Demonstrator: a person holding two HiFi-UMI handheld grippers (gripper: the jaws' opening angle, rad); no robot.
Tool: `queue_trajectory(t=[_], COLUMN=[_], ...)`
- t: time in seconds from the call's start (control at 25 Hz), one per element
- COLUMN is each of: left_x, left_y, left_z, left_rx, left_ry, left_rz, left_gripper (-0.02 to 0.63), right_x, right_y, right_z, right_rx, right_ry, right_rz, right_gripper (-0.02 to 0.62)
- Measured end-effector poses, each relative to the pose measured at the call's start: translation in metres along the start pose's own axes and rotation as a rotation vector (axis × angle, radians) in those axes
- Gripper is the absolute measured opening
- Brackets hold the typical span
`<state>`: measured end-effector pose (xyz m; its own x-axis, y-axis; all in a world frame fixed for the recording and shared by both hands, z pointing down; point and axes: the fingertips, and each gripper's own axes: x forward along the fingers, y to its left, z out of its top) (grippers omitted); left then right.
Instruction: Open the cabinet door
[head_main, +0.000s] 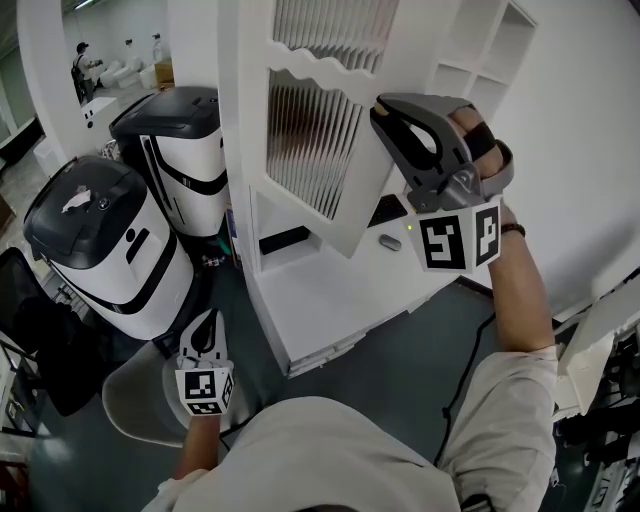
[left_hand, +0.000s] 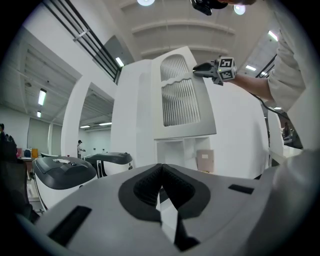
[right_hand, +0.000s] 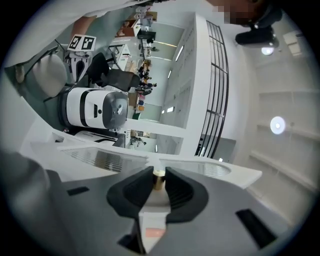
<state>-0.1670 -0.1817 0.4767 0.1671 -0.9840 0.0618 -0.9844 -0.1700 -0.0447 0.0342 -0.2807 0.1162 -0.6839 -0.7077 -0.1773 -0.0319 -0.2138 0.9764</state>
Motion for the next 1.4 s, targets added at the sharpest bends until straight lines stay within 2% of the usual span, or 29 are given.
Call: queue_trajectory(t=[0.84, 1.04, 1.4], left_x=[-0.007, -0.009, -0.012], left_y=[0.012, 0.015, 0.019], left_z=[-0.003, -0.006, -0.011], left_rx=[-0.015, -0.020, -0.027], left_ry=[-0.011, -0.012, -0.011], left_rz=[0.003, 0.003, 0.004], left_gripper=[0.000, 0.000, 0.000], right_x=[0.006, 0.006, 0.007], right_y=[-0.001, -0.001, -0.006], right_z=[0.046, 0.059, 0.086], right_rx=[-0.078, -0.086, -0.019], right_ry=[0.098, 0.083, 0.025], right_rz=[0.052, 0.048, 0.050], right_gripper=[0.080, 0.086, 0.191])
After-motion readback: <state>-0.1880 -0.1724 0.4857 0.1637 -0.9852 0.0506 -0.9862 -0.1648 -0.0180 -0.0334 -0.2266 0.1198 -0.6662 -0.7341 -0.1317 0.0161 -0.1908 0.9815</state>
